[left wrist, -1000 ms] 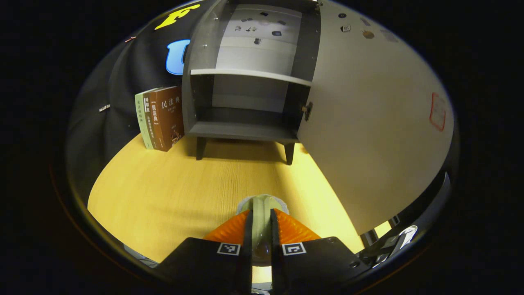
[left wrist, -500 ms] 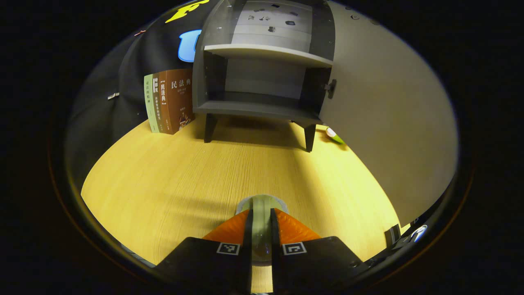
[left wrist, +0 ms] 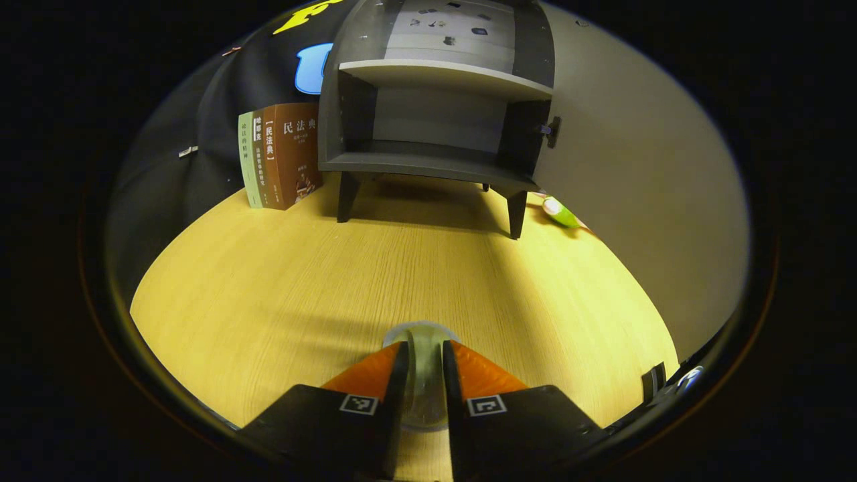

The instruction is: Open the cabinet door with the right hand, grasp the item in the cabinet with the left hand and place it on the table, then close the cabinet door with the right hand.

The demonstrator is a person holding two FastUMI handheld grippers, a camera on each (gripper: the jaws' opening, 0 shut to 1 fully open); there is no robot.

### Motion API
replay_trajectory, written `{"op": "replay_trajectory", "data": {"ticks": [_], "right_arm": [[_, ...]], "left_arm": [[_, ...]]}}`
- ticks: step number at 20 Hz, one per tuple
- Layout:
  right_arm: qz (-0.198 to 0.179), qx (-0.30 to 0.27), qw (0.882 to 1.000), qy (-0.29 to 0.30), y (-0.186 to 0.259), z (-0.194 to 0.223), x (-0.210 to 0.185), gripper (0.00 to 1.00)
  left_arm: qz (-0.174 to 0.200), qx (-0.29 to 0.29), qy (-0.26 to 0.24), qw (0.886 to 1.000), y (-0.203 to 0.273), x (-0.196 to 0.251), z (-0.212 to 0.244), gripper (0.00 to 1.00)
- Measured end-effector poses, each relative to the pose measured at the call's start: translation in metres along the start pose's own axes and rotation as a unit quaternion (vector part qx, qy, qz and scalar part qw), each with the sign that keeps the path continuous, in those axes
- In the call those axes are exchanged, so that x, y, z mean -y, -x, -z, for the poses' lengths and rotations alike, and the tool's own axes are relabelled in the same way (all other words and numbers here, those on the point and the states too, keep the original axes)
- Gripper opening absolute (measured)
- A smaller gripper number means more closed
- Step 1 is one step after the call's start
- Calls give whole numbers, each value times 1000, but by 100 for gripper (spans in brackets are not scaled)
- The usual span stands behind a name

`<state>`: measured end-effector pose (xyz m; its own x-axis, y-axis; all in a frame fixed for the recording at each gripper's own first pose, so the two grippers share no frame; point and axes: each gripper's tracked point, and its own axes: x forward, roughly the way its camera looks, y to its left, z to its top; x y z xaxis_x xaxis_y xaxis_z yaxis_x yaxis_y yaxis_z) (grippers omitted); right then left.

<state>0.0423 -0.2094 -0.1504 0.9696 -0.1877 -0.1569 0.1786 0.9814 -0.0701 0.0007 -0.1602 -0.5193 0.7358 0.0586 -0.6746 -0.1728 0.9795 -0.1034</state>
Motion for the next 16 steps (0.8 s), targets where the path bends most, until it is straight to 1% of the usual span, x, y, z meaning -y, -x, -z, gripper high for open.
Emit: {"op": "replay_trajectory", "data": {"ticks": [1,2,5,7,8,9,10,12,13,14,15,16], "right_arm": [[-1,-1,1000,1,-1,0,-1,98],[-1,-2,1000,1,-1,0,-2,98],[-3,-2,1000,-2,0,-3,-5,98],[-3,-1,1000,-8,1,-6,-8,97],[-4,-1,1000,-10,2,-7,-9,97],[-5,0,1000,-11,2,-7,-11,97],[-5,0,1000,-10,3,-9,-12,97],[-7,2,1000,-9,4,-12,-16,97],[-8,3,1000,-9,4,-13,-20,97],[-10,4,1000,-9,6,-14,-23,97],[-12,5,1000,-8,7,-16,-27,98],[-13,7,1000,-6,10,-18,-31,97]], "left_arm": [[-2,2,0,1000,2,0,-2,39],[-4,8,-2,1000,4,-1,-6,41],[-2,21,-22,1000,12,2,-18,46],[1,33,-36,999,22,6,-26,48],[-1,46,-36,998,29,6,-33,48],[-4,65,-36,997,37,5,-43,45],[-6,85,-40,996,46,6,-54,51],[-12,119,-56,991,68,7,-78,53],[-14,137,-67,988,79,8,-89,61],[-17,159,-79,984,90,7,-104,65],[-22,186,-91,978,107,7,-119,71],[-28,208,-102,972,123,6,-133,72]]}}
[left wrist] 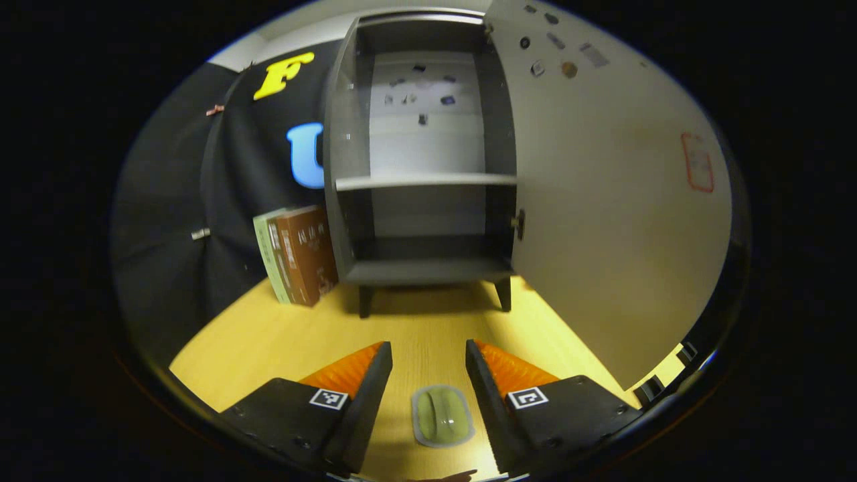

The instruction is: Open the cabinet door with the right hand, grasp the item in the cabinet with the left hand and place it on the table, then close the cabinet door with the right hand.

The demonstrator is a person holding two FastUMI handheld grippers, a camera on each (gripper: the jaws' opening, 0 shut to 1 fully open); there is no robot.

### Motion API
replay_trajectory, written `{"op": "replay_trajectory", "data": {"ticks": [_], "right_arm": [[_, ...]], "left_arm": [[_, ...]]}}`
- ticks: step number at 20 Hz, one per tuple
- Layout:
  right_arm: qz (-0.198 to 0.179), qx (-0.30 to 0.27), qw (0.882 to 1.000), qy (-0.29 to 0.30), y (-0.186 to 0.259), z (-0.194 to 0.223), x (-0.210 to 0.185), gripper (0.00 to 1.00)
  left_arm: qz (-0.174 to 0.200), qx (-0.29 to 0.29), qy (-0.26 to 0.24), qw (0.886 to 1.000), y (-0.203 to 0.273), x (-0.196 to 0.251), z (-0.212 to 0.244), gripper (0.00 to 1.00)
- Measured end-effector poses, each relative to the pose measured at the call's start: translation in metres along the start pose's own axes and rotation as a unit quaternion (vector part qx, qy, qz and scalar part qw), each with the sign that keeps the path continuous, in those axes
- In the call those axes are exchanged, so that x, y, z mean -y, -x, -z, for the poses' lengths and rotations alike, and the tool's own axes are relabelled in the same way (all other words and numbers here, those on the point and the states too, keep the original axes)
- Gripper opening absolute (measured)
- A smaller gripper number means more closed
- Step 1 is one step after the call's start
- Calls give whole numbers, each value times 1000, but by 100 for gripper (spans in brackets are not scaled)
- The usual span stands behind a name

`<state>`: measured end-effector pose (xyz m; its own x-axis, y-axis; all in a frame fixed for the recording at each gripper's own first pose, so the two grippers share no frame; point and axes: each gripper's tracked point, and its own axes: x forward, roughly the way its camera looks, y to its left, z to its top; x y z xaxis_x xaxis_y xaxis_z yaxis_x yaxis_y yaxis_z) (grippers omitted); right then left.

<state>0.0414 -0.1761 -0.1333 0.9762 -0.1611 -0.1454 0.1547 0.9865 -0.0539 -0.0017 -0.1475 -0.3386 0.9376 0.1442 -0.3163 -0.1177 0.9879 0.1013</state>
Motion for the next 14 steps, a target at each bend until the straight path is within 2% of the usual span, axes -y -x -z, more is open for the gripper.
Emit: {"op": "replay_trajectory", "data": {"ticks": [1,2,4,6,8,10,13,14], "right_arm": [[-1,2,1000,2,2,-2,-4,95],[-2,4,1000,4,5,-4,-9,97],[-4,7,1000,5,13,-10,-18,95],[-7,12,1000,3,21,-20,-28,97],[-9,20,1000,1,29,-31,-37,97],[-11,31,999,1,33,-43,-46,97],[3,44,999,6,32,-56,-43,99],[5,43,999,10,29,-58,-44,95]], "left_arm": [[-2,20,-8,1000,10,-3,-16,72],[1,35,-8,999,20,-4,-31,72],[18,52,15,998,38,-4,-57,77],[34,57,37,997,55,-13,-84,91],[40,69,35,996,72,-28,-111,99],[54,82,34,995,91,-35,-138,96],[61,112,33,991,119,-54,-182,99],[69,111,28,991,126,-56,-193,96]]}}
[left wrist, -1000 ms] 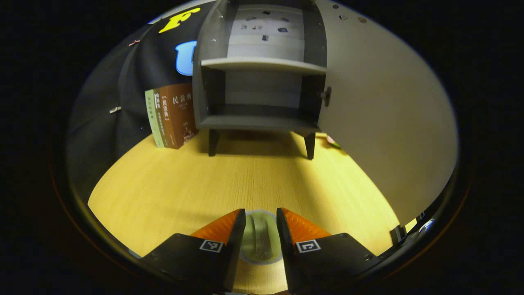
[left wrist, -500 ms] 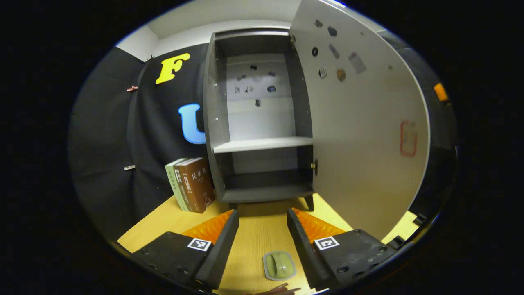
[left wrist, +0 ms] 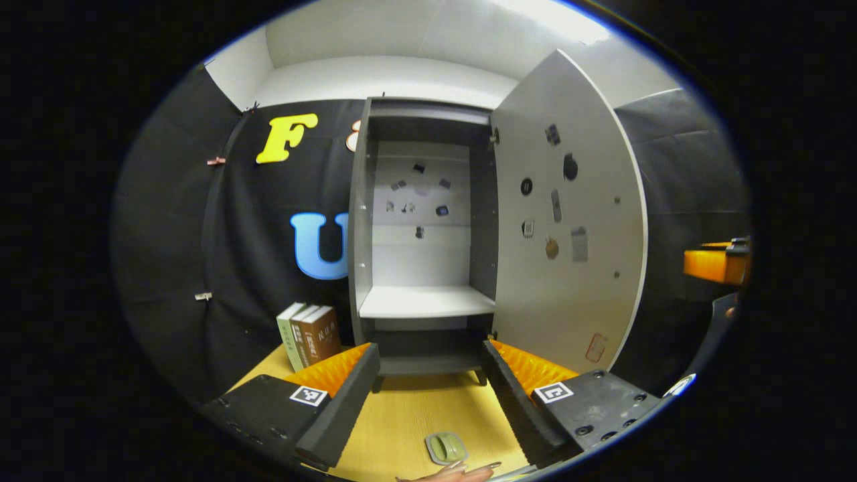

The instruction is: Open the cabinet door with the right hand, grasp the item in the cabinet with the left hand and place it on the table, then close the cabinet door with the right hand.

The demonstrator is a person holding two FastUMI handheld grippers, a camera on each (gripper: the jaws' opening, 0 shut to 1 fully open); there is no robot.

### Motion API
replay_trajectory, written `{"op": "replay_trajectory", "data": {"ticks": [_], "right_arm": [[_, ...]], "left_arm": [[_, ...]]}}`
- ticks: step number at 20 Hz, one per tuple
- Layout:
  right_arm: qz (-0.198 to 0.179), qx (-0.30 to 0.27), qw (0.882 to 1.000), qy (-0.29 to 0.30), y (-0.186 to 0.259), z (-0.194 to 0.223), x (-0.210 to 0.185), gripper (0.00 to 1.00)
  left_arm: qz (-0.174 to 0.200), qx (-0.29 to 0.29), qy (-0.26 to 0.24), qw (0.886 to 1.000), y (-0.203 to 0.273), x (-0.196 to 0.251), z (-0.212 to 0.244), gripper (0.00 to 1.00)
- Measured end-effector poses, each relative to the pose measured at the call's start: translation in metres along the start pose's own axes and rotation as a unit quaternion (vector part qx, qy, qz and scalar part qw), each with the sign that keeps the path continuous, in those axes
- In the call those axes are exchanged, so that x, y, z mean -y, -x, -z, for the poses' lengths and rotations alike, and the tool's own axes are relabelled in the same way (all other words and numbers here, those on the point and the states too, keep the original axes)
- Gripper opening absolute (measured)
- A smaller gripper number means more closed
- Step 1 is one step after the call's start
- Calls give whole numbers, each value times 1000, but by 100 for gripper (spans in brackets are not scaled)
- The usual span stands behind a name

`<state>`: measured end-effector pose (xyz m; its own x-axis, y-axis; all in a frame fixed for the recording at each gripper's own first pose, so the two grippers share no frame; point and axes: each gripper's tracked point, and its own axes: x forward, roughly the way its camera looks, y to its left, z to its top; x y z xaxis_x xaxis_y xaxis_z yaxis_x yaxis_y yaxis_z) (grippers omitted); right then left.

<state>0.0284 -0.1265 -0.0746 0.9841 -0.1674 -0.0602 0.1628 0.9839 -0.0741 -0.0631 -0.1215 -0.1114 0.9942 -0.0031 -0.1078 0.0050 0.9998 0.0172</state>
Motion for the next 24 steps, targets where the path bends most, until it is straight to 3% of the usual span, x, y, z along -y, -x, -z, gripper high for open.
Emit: {"op": "replay_trajectory", "data": {"ticks": [4,9,14,17,20,21,24], "right_arm": [[-25,-6,1000,12,-24,2,-15,97],[-86,0,996,-4,-60,-2,-38,97],[-147,-2,989,-22,-73,-2,-51,92],[-176,-3,984,-27,-74,-3,-61,95],[-195,-1,980,-26,-71,-4,-79,95],[-201,-3,979,-25,-70,-4,-85,99],[-205,-7,978,-26,-66,-5,-105,95]], "left_arm": [[19,-12,34,999,12,-5,-26,99],[-55,-1,11,998,11,-51,-53,96],[-78,-12,54,995,-3,-62,-53,92],[-100,-6,50,994,-16,-71,-56,93],[-96,-3,54,994,-28,-71,-55,94],[-93,-5,52,994,-32,-74,-54,94],[-83,-7,32,996,-44,-89,-57,94]]}}
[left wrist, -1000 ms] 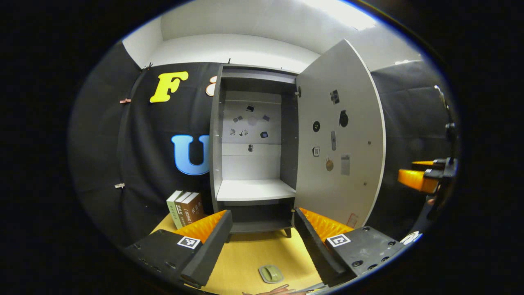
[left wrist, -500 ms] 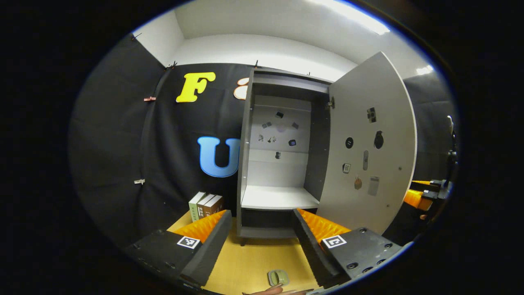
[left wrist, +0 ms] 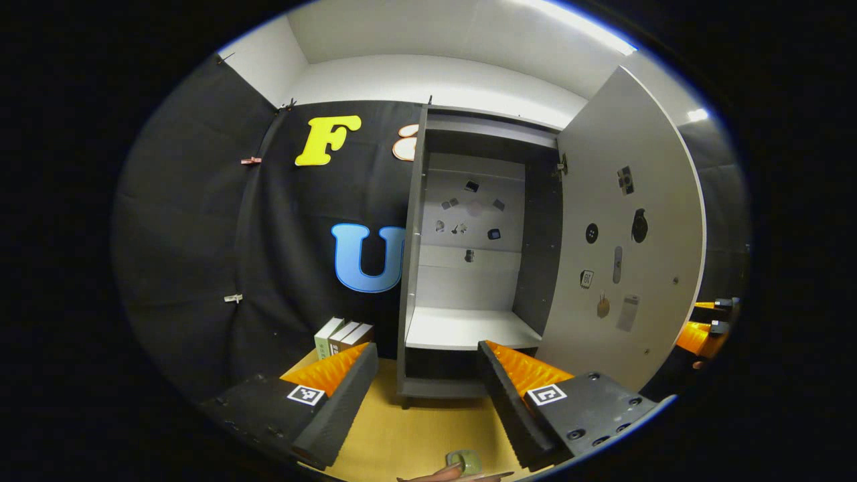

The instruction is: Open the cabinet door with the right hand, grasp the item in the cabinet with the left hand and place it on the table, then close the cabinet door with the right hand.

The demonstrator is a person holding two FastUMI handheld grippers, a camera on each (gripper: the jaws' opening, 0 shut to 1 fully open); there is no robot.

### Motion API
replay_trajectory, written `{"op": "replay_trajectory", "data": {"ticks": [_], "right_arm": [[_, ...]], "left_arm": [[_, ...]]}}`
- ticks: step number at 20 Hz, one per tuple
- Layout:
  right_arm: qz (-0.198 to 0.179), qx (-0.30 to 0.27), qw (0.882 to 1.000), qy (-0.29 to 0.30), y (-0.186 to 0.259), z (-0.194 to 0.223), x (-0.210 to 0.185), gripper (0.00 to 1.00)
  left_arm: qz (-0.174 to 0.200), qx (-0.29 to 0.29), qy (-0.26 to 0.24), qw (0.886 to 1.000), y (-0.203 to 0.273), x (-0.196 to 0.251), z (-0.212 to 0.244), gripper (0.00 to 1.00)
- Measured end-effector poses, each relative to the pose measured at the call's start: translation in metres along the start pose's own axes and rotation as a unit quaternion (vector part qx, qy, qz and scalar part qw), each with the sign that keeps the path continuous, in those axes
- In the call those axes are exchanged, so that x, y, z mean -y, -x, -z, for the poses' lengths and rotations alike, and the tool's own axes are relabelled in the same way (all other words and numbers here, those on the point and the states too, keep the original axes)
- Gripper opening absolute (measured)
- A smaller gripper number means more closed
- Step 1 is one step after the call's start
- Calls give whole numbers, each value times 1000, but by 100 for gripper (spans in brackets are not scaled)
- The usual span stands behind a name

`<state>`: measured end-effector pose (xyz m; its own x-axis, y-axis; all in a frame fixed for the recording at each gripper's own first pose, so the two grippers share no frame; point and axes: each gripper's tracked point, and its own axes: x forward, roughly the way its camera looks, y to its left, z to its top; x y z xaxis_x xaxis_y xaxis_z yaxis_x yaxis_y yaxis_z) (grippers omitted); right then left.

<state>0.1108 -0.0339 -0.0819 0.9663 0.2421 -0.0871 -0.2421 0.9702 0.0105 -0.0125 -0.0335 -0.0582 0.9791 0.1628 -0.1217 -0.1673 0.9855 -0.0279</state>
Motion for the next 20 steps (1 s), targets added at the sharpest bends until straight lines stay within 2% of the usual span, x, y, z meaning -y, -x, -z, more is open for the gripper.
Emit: {"op": "replay_trajectory", "data": {"ticks": [2,6,11,15,17,20], "right_arm": [[10,-4,1000,-7,-3,3,-15,95],[52,-2,999,-13,-13,1,-37,95],[82,10,997,-6,-30,-1,-59,95],[69,16,997,-12,-54,4,-84,95],[42,2,999,-14,-80,13,-108,95],[2,-1,1000,-14,-86,12,-135,96]], "left_arm": [[23,-2,-7,1000,-12,-3,1,92],[65,-4,-51,997,-34,-29,-3,94],[107,1,-59,992,-55,-56,-4,94],[115,-3,-58,992,-64,-86,-4,94],[102,5,-63,993,-66,-105,-9,94],[87,12,-62,994,-61,-120,-13,94]]}}
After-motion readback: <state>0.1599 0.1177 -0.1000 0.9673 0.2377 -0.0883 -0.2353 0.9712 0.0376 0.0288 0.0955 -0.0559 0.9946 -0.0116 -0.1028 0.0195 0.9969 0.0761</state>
